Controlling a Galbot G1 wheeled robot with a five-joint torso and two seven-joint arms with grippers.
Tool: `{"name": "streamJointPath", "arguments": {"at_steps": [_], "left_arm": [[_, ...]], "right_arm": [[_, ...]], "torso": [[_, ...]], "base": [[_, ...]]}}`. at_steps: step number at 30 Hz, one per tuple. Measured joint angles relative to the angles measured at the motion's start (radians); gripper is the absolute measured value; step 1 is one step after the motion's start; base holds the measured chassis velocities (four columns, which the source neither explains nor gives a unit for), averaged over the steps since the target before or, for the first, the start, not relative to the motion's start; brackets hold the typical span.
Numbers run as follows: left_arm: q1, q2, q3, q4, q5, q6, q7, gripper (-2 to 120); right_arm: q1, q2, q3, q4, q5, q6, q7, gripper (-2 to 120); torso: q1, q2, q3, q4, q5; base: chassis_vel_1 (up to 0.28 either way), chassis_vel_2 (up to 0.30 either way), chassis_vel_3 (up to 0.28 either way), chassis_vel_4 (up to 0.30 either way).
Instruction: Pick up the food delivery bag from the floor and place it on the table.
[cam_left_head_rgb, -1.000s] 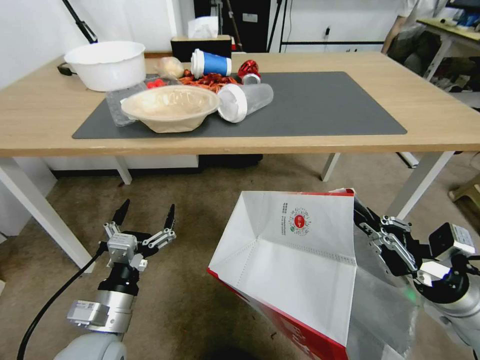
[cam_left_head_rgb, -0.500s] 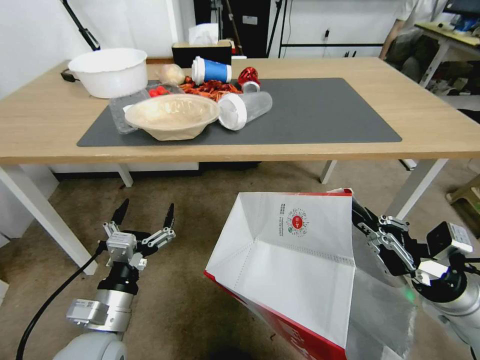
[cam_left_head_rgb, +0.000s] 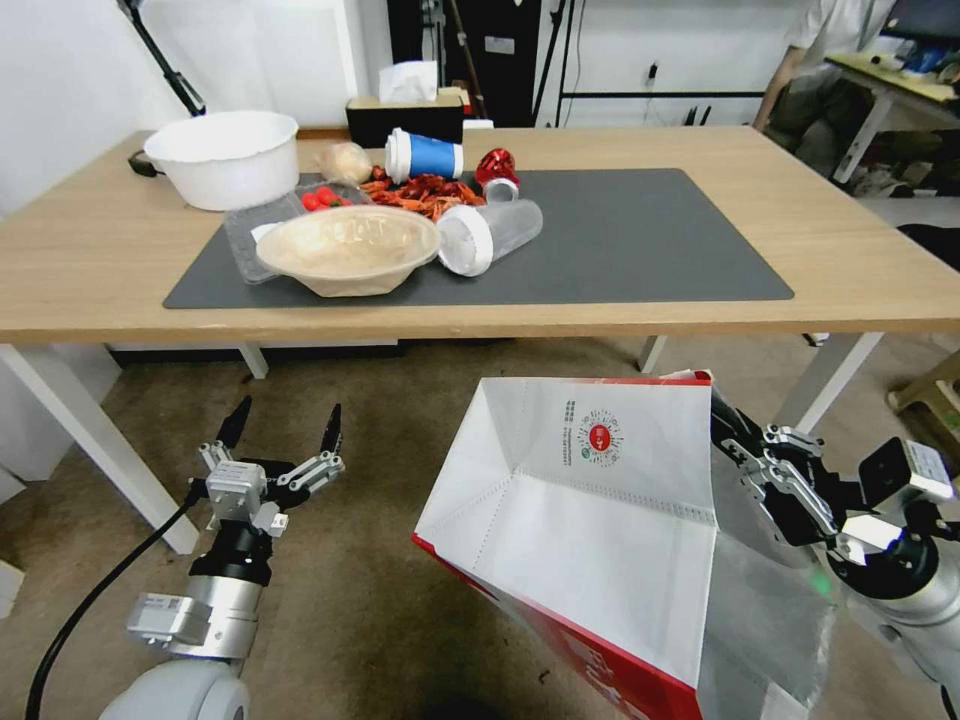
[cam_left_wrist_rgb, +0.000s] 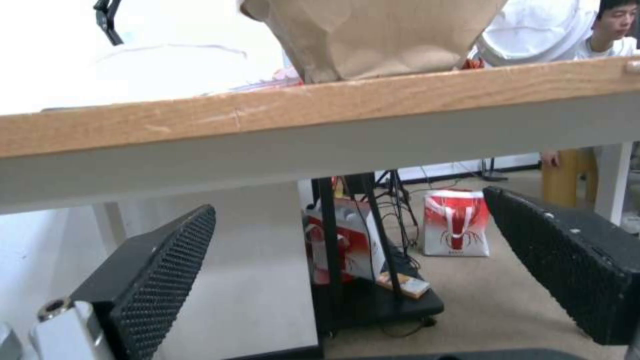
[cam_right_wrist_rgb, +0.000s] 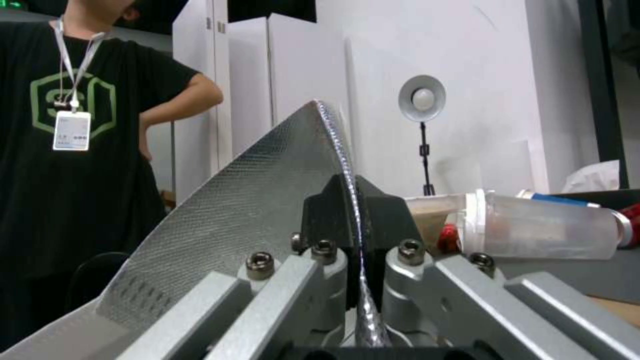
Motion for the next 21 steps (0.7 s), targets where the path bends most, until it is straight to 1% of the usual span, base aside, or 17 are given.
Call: {"name": "streamJointPath", "arguments": {"at_steps": [5, 9, 12, 21], "left_arm": [[-0.004, 0.002, -0.005, 0.000, -0.002, 0.004, 0.000, 100], [-0.004, 0.002, -0.006, 0.000, -0.002, 0.005, 0.000, 100], [-0.004, 0.001, -0.005, 0.001, -0.002, 0.005, 0.000, 100], [-0.001, 0.000, -0.004, 0.002, -0.001, 0.005, 0.003, 100]], "right_arm": [[0.001, -0.004, 0.002, 0.004, 0.003, 0.000, 0.000, 0], [-0.001, -0.003, 0.002, 0.006, 0.003, 0.000, -0.001, 0], [-0.006, 0.005, -0.001, 0.006, -0.002, 0.000, -0.008, 0], [-0.004, 0.011, -0.003, 0.010, -0.003, 0.000, -0.007, 0]], "torso": [[0.007, 0.022, 0.015, 0.0000, 0.0000], [0.011, 0.033, 0.022, 0.0000, -0.0001], [0.018, 0.051, 0.033, -0.0001, 0.0000], [0.031, 0.084, 0.053, 0.0000, 0.0000]], "base": [[0.000, 0.000, 0.000, 0.000], [0.000, 0.000, 0.000, 0.000], [0.000, 0.000, 0.000, 0.000], [0.000, 0.000, 0.000, 0.000]]}}
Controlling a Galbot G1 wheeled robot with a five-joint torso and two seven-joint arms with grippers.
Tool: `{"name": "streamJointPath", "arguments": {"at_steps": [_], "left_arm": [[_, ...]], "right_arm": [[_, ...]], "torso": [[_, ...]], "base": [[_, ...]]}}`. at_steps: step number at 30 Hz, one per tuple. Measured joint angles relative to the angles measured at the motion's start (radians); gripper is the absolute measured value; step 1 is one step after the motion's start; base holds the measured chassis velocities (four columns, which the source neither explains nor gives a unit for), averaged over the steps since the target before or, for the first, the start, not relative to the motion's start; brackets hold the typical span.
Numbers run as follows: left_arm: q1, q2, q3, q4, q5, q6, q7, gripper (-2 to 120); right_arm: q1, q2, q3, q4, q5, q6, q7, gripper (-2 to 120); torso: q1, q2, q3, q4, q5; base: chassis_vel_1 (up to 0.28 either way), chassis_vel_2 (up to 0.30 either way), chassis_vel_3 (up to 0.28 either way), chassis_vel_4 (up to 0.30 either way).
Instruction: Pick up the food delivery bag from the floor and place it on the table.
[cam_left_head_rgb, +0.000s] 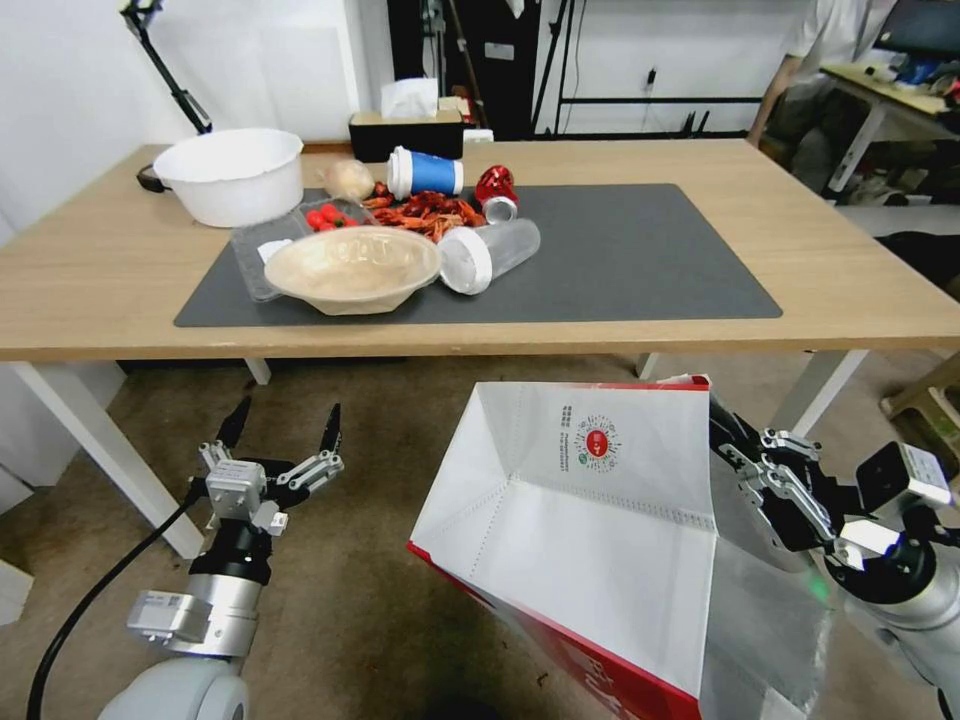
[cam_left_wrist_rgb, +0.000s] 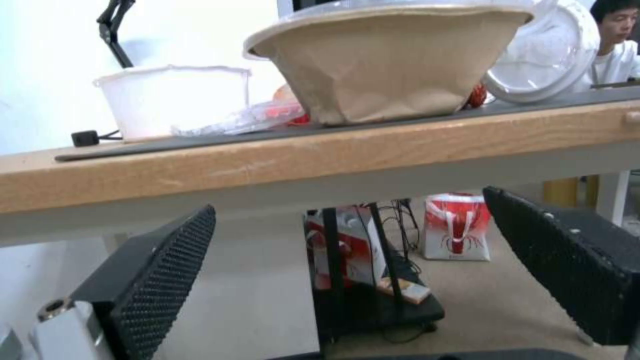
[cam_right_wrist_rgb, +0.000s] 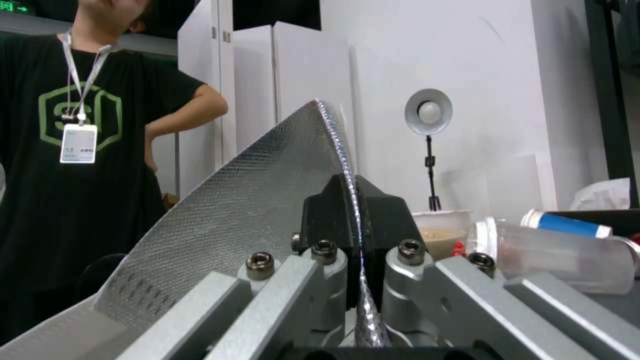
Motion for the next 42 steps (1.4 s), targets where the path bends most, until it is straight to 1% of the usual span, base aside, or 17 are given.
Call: {"name": "streamJointPath", "arguments": {"at_steps": [6, 10, 21, 34, 42], "left_arm": [[0.001, 0.002, -0.006, -0.011, -0.001, 0.000, 0.001, 100], [0.002, 0.005, -0.009, -0.015, -0.003, 0.000, 0.001, 100], [0.007, 0.007, -0.006, -0.026, -0.004, 0.000, 0.000, 100], [0.010, 0.005, -0.004, -0.030, 0.000, -0.002, 0.002, 100], [0.008, 0.003, 0.000, -0.029, 0.002, -0.002, 0.004, 100]], "right_arm": [[-0.001, -0.006, 0.007, 0.011, 0.008, -0.002, 0.005, 0], [-0.002, -0.007, 0.007, 0.018, 0.012, -0.005, 0.006, 0], [-0.015, 0.007, 0.009, 0.044, 0.014, -0.009, 0.002, 0], [-0.015, 0.016, 0.007, 0.054, 0.017, -0.010, -0.002, 0], [-0.003, 0.027, 0.000, 0.058, 0.017, -0.012, 0.003, 0]], "torso": [[0.011, 0.028, 0.017, 0.0000, 0.0000], [0.014, 0.037, 0.023, 0.0000, -0.0001], [0.034, 0.091, 0.056, 0.0000, -0.0001], [0.054, 0.139, 0.085, -0.0001, 0.0000], [0.070, 0.178, 0.107, 0.0000, -0.0001]], "base": [[0.000, 0.000, 0.000, 0.000], [0.000, 0.000, 0.000, 0.000], [0.000, 0.000, 0.000, 0.000], [0.000, 0.000, 0.000, 0.000], [0.000, 0.000, 0.000, 0.000]]}}
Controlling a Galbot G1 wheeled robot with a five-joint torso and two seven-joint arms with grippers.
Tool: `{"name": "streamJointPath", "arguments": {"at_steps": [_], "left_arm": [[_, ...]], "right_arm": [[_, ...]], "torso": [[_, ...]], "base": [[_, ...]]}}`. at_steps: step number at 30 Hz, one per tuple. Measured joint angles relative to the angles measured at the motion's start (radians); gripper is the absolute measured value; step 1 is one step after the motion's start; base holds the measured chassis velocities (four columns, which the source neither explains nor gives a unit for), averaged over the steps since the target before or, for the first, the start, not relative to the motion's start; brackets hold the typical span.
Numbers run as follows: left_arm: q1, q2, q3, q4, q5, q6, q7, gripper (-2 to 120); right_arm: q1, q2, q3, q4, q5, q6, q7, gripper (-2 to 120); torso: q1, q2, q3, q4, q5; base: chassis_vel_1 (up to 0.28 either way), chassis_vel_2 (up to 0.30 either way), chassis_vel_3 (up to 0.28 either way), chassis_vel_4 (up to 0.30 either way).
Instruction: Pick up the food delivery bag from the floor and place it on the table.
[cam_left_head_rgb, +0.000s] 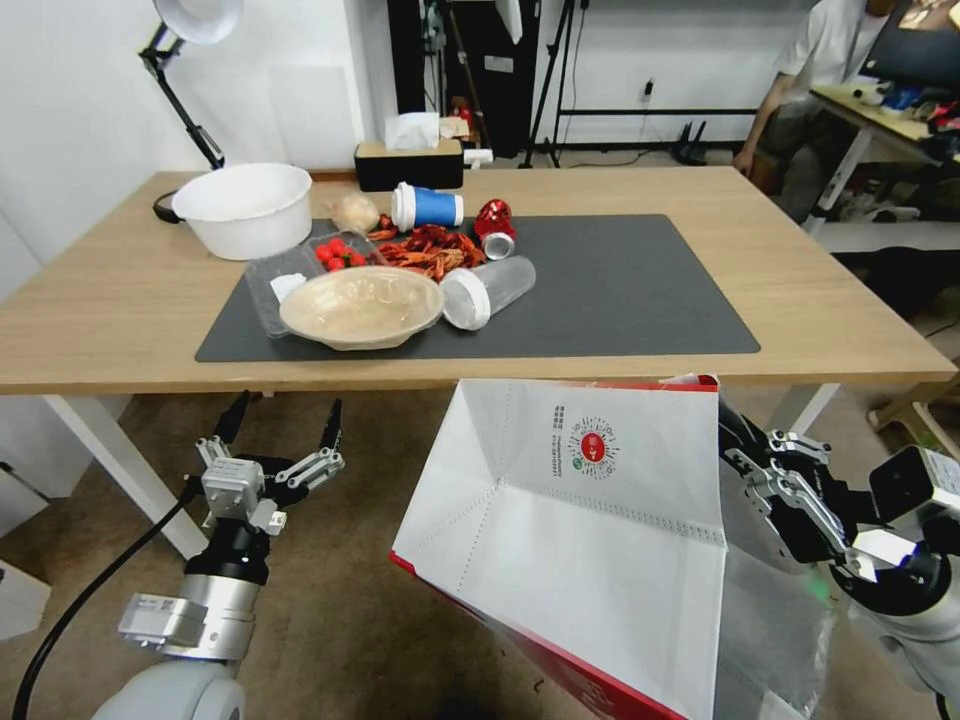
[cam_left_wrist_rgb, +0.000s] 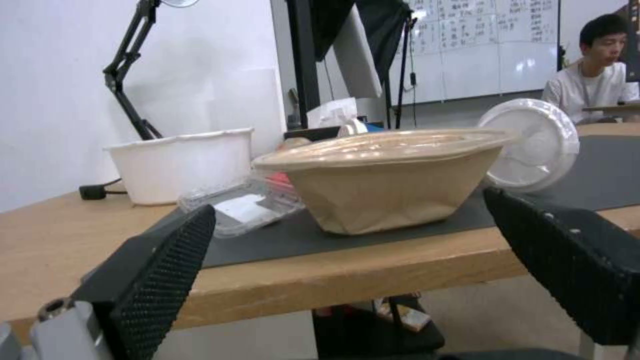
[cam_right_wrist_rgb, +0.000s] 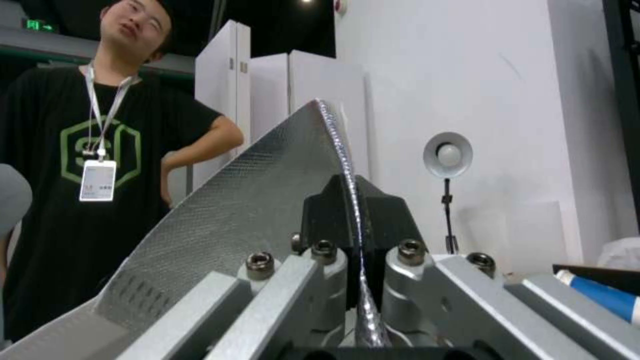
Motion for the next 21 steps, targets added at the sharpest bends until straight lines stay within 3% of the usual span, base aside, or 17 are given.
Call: {"name": "streamJointPath", "arguments": {"at_steps": [21], "left_arm": [[-0.003, 0.005, 0.003, 0.008, 0.001, 0.003, 0.002, 100]], "right_arm": [[-0.004, 0.013, -0.008, 0.005, -0.013, -0.002, 0.004, 0]], "torso": [[0.036, 0.088, 0.052, 0.0000, 0.0001]], "base": [[0.000, 0.000, 0.000, 0.000]]}}
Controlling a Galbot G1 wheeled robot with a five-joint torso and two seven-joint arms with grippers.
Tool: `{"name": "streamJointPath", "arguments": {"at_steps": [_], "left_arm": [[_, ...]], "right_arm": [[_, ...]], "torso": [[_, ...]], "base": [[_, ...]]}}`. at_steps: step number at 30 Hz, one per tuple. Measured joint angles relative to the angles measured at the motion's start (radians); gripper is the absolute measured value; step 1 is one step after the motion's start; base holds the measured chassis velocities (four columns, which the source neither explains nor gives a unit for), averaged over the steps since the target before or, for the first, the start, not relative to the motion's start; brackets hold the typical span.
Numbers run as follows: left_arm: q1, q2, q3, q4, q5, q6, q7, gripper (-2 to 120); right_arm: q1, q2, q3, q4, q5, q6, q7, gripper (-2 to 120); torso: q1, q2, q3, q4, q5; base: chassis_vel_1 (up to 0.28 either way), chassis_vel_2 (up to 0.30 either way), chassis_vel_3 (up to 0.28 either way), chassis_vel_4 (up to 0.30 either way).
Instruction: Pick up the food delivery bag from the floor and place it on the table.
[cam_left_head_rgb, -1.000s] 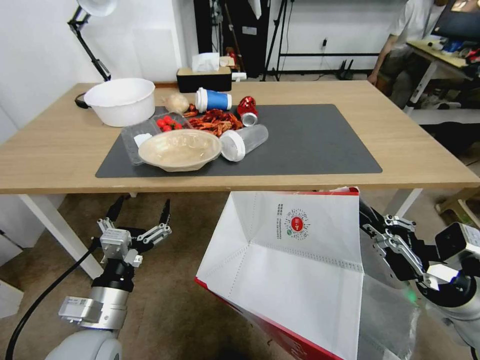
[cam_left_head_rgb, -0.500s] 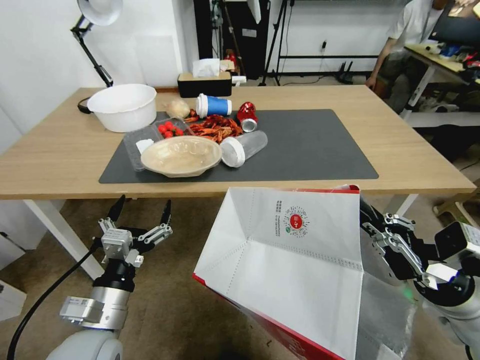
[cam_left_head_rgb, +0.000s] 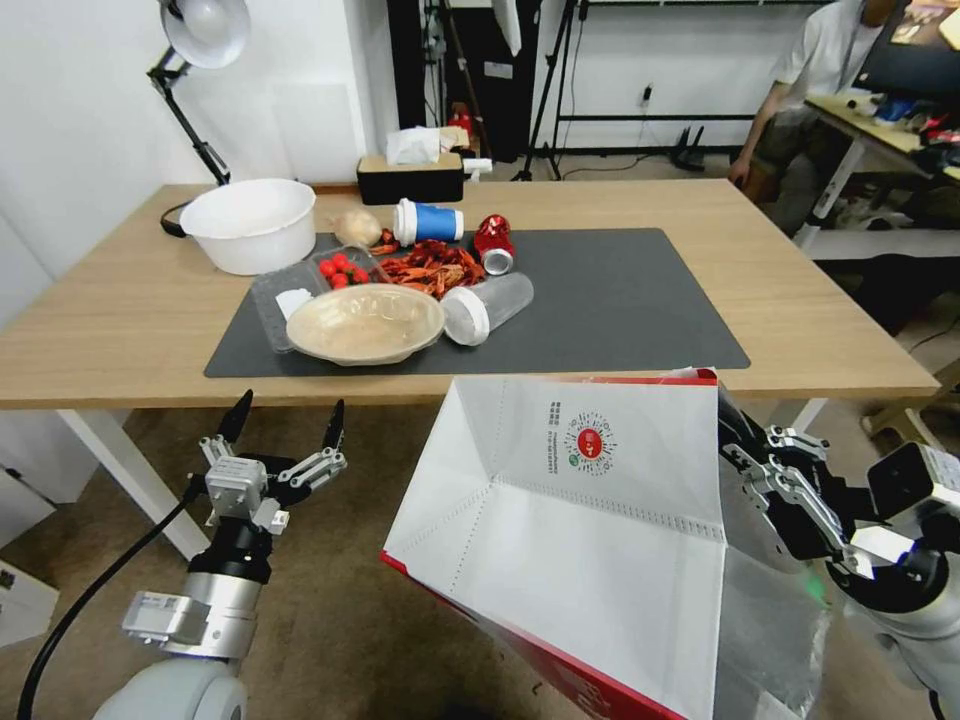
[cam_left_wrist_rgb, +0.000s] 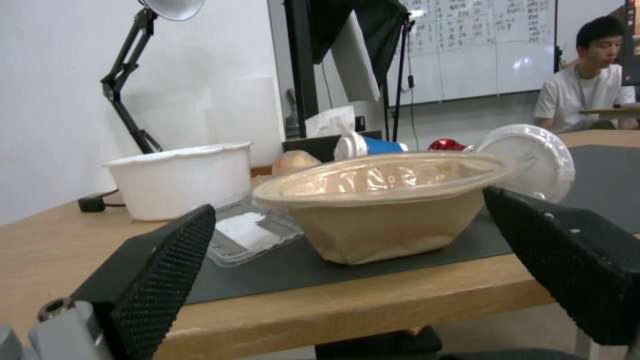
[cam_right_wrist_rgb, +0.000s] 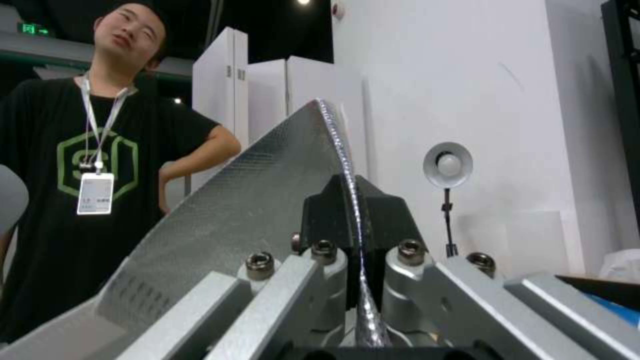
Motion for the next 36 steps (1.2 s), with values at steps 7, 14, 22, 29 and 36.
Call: {"name": "streamJointPath", "arguments": {"at_steps": [7, 14, 22, 29, 36], "left_arm": [[-0.013, -0.002, 0.009, 0.022, 0.000, 0.000, 0.000, 100], [-0.018, 0.007, 0.009, 0.030, -0.001, 0.000, 0.001, 100], [-0.016, 0.004, 0.013, 0.032, -0.003, -0.003, -0.001, 100], [-0.016, 0.003, 0.016, 0.042, -0.008, -0.037, 0.000, 100], [-0.008, -0.002, 0.019, 0.040, 0.005, -0.043, 0.000, 100]], "right_arm": [[-0.009, 0.015, 0.000, 0.006, -0.009, 0.001, -0.003, 0], [-0.001, 0.022, -0.007, 0.006, -0.020, 0.001, 0.000, 0], [0.000, 0.022, -0.010, -0.002, -0.025, 0.001, 0.000, 0], [-0.007, 0.021, -0.004, -0.004, -0.023, 0.003, -0.003, 0], [-0.015, 0.025, -0.005, 0.006, -0.019, 0.011, 0.010, 0]], "torso": [[0.014, 0.035, 0.021, -0.0001, -0.0001], [0.027, 0.065, 0.038, 0.0000, -0.0001], [0.042, 0.099, 0.058, 0.0000, -0.0001], [0.054, 0.127, 0.074, -0.0001, -0.0001], [0.054, 0.129, 0.075, -0.0001, 0.0000]], "base": [[0.000, 0.000, 0.000, 0.000], [0.000, 0.000, 0.000, 0.000], [0.000, 0.000, 0.000, 0.000], [0.000, 0.000, 0.000, 0.000], [0.000, 0.000, 0.000, 0.000]]}}
